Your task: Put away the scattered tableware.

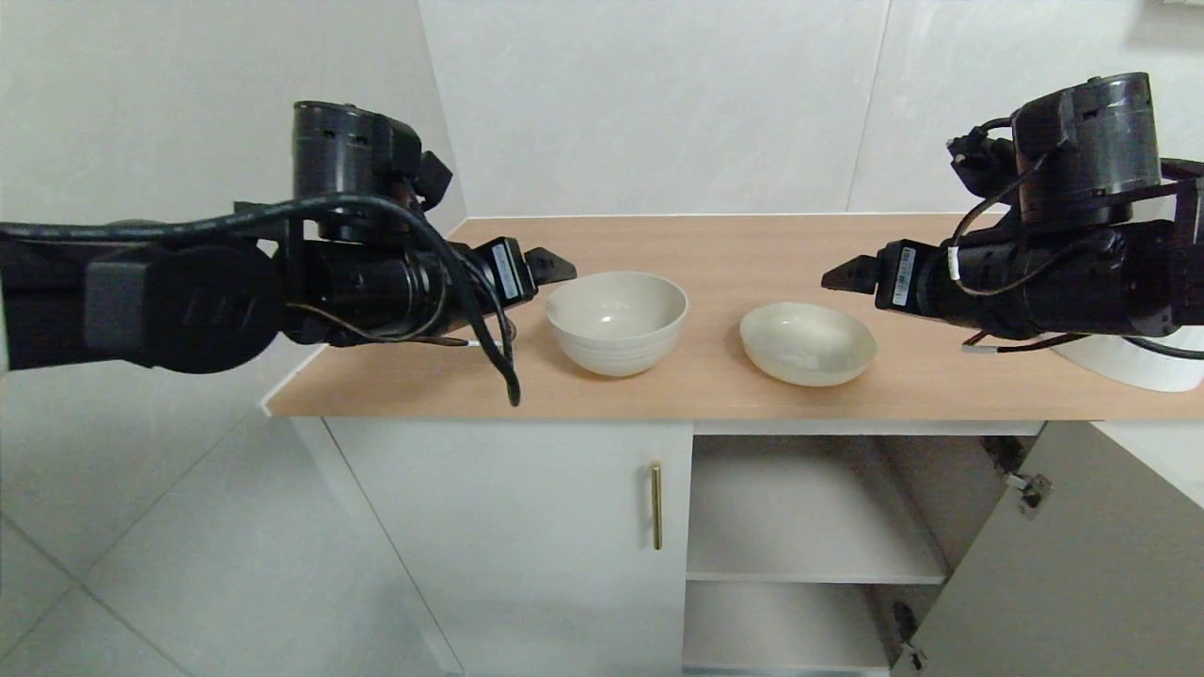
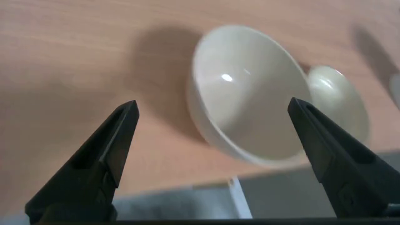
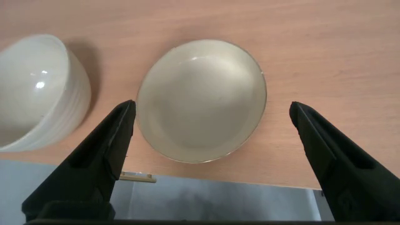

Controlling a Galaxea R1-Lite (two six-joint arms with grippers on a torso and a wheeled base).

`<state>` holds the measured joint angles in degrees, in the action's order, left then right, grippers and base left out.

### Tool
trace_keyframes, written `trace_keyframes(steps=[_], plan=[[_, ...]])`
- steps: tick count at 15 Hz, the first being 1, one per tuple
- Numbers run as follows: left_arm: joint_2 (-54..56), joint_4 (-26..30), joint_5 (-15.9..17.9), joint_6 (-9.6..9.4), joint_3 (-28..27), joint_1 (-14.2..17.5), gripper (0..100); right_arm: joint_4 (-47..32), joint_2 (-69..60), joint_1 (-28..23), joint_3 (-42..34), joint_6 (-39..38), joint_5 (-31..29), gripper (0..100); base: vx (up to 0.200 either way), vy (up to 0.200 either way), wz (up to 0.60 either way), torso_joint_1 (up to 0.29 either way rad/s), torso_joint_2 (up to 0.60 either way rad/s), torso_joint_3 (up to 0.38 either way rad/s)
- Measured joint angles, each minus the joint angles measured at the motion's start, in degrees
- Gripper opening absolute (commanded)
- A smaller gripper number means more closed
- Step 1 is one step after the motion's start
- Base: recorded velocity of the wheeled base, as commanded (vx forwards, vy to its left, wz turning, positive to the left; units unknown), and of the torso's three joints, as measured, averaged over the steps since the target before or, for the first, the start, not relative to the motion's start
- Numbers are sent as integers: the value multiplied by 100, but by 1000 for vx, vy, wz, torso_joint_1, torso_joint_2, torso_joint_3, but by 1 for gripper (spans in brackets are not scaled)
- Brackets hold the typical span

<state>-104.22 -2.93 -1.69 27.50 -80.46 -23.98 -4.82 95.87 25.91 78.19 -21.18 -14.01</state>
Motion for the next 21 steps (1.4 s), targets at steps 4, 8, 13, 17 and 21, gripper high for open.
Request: trace_keyframes(steps=[4,8,13,17,21], plan=[[-477,-265,-446,5,-110,-63,100,6,55,2,-22,-9,-13,100,0,0,0,0,0,0],[-691,-273,-464,72,-171,-118,0,20,57,0,-68,-4,-16,100,0,0,0,0,0,0],[-658,-257,-460,118,-138,-223,0,15,11,-2,-88,-1,-2,100,0,0,0,0,0,0],[-502,-257,-449,233,-118,-228,0,17,-30,0,-101,10,2,100,0,0,0,0,0,0],[-389,-255,-424,255,-74,-230,0,2,116,-17,-77,16,-143,100,0,0,0,0,0,0]])
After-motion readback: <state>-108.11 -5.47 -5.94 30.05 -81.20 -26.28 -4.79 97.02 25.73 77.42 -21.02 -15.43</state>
